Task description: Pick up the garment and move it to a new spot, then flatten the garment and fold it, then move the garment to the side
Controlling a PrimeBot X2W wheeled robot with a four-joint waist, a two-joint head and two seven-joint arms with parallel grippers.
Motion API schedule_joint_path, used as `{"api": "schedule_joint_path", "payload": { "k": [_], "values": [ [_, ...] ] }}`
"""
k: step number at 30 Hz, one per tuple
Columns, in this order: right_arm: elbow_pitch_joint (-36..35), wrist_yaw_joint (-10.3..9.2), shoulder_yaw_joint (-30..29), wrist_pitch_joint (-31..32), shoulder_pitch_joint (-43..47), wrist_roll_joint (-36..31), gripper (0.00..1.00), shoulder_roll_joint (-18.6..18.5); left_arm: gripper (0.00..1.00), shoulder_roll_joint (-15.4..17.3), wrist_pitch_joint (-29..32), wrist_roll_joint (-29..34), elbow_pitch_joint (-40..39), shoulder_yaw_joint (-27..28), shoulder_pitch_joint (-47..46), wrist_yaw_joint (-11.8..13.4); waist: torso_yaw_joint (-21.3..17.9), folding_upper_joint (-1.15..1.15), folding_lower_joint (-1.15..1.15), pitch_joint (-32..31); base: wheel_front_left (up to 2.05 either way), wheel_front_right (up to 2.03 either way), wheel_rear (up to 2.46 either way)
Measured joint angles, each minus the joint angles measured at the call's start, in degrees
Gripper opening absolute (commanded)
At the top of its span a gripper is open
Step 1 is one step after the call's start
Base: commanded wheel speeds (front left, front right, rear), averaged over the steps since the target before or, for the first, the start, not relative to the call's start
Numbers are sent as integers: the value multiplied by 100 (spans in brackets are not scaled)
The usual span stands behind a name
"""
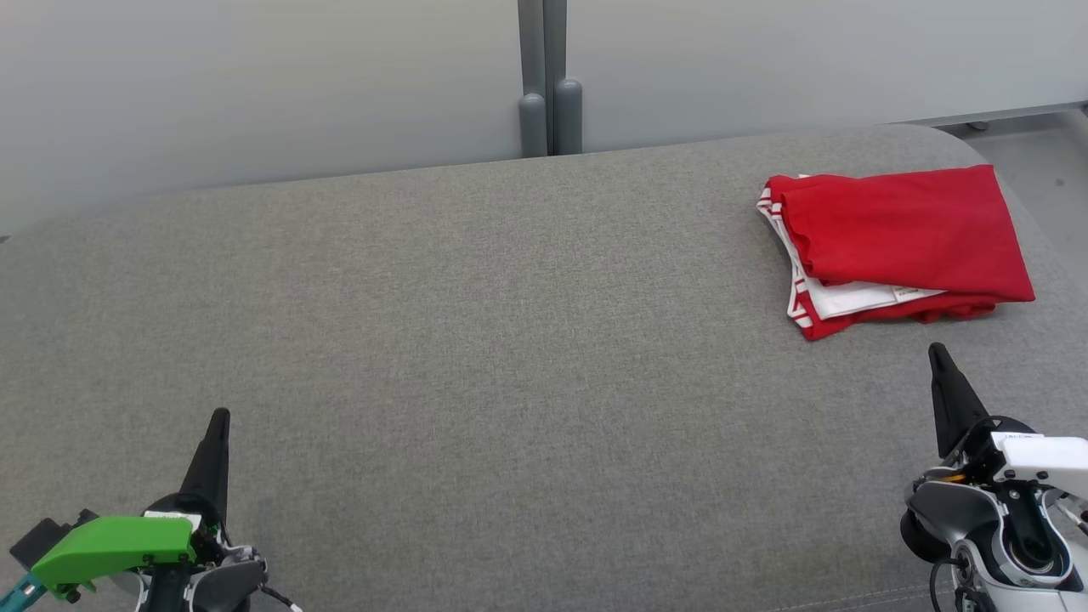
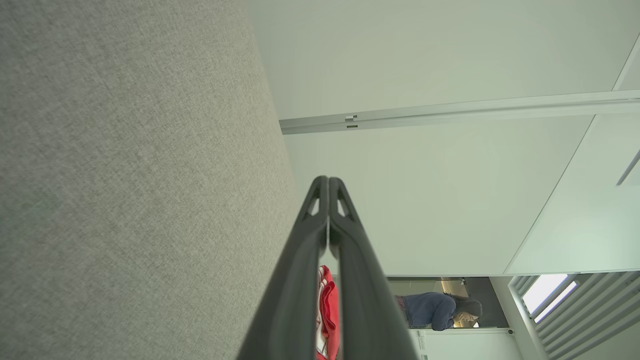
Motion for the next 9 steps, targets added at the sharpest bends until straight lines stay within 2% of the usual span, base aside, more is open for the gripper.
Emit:
{"api": "schedule_joint_path", "payload": {
  "k": [9],
  "values": [
    [-1,0,-7,0,0,0,0,3,0,-1,5,0,-1,3,0,0,0,0,0,1,0,0,0]
  ]
}}
